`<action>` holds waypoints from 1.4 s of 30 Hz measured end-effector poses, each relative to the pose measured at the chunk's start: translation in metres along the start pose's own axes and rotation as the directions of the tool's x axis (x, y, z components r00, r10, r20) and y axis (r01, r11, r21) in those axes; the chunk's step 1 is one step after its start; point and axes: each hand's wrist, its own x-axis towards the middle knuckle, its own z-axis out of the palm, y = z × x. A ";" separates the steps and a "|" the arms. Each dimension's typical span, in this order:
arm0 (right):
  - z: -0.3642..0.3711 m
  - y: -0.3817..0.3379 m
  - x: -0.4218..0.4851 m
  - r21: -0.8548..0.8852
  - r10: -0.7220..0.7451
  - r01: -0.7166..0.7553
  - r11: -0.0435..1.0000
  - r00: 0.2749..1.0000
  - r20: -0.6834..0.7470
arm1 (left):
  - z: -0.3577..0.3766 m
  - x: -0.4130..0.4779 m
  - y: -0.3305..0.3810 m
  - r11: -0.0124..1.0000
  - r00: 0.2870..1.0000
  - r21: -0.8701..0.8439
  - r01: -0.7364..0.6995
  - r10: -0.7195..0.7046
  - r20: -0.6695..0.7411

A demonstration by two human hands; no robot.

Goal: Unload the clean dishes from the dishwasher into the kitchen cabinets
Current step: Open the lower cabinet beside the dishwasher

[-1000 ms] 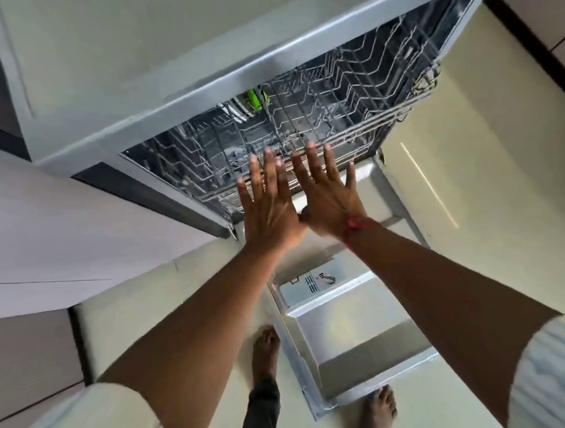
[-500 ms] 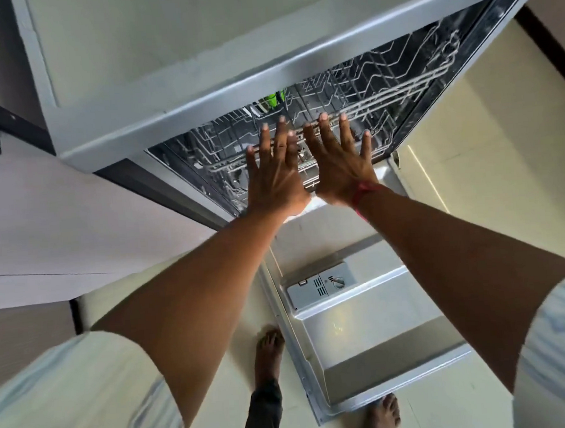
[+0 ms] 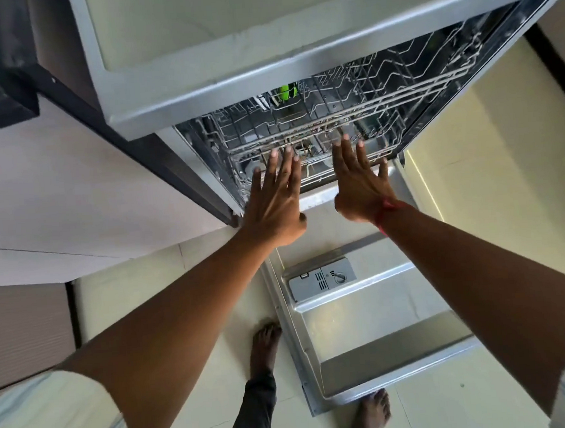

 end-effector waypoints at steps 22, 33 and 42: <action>0.129 0.072 0.161 -0.080 -0.050 0.062 0.995 0.989 0.141 | 0.152 0.172 -0.015 0.941 0.970 -0.318 0.119 -0.042 0.238; 0.145 0.066 0.099 -0.090 -0.008 0.005 0.996 0.999 -0.034 | 0.184 0.124 0.022 0.940 0.984 -0.316 0.128 -0.081 0.157; 0.177 0.085 0.007 -0.121 0.015 -0.010 0.993 0.999 0.040 | 0.207 0.047 0.080 0.925 0.961 -0.359 0.121 -0.019 0.276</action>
